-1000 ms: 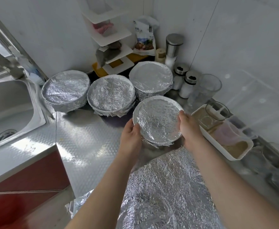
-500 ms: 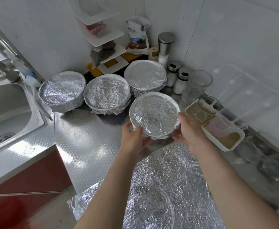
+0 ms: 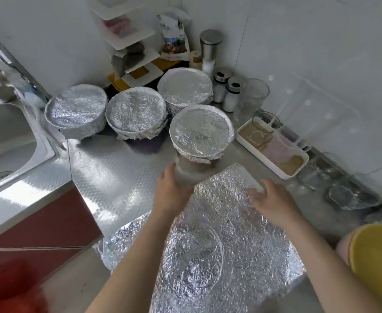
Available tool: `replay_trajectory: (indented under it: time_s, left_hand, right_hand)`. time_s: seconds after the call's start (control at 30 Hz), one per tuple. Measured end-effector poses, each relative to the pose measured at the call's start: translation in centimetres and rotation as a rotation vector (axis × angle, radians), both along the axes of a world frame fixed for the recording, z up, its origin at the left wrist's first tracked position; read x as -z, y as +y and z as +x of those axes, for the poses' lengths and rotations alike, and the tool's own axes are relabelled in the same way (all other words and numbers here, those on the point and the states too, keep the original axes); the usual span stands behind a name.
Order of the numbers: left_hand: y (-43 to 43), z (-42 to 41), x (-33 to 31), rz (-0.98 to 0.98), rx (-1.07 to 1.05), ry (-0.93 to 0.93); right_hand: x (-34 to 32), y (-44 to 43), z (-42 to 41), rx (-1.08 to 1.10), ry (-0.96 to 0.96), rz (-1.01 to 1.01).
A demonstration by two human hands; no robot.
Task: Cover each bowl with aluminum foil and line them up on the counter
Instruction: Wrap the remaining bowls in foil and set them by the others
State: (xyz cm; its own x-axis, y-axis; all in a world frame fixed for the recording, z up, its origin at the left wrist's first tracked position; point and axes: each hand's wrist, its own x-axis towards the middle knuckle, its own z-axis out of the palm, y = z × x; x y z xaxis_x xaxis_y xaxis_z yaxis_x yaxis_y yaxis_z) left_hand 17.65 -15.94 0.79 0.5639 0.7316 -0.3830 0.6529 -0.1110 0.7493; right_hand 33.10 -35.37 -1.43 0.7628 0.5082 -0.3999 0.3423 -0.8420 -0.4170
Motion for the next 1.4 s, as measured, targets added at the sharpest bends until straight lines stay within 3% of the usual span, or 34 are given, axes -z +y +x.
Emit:
replay_trajectory:
  time_s: [0.07,0.27,0.43,0.57,0.67,0.77,0.93,1.0,1.2,1.4]
  left_hand:
    - [-2.5,-3.9,0.9,0.187,0.174,0.181]
    - [-8.5,-12.8,2.8,0.387,0.307,0.47]
    - [-12.2,-15.0,1.7,0.473,0.405,0.472]
    - [-14.0,-16.9,1.7,0.408,0.428,0.537]
    - [-14.3,-18.5,1.8,0.401,0.328,0.557]
    - [-14.1,-19.7,1.5,0.352,0.055,0.502]
    - [-15.0,-21.7,1.2,-0.078,-0.413,0.183]
    - [-15.5,-21.7,1.0,-0.14,-0.461,0.102]
    - [-13.8,-21.1,0.9,-0.041,-0.576,0.041]
    - [-12.7,-20.2,0.3,-0.056,-0.528,0.137]
  right_hand:
    - [0.5,-2.0,-0.8,-0.052,-0.044,-0.112]
    - [0.8,-5.9,-4.2,-0.084,-0.042,-0.261]
    - [0.2,-8.3,-6.1,-0.096,-0.136,-0.315]
    - [0.5,-9.8,-7.1,-0.097,-0.156,-0.306]
    - [0.7,-10.9,-8.0,-0.055,-0.141,-0.251]
    - [1.0,-11.9,-8.6,-0.006,-0.191,-0.187]
    - [0.9,-13.1,-9.3,0.206,-0.196,0.048]
    - [0.9,-13.4,-9.5,0.244,-0.183,0.124]
    - [0.7,-13.2,-10.3,0.361,-0.033,0.263]
    - [-1.0,-12.8,-10.7,0.421,0.175,0.482]
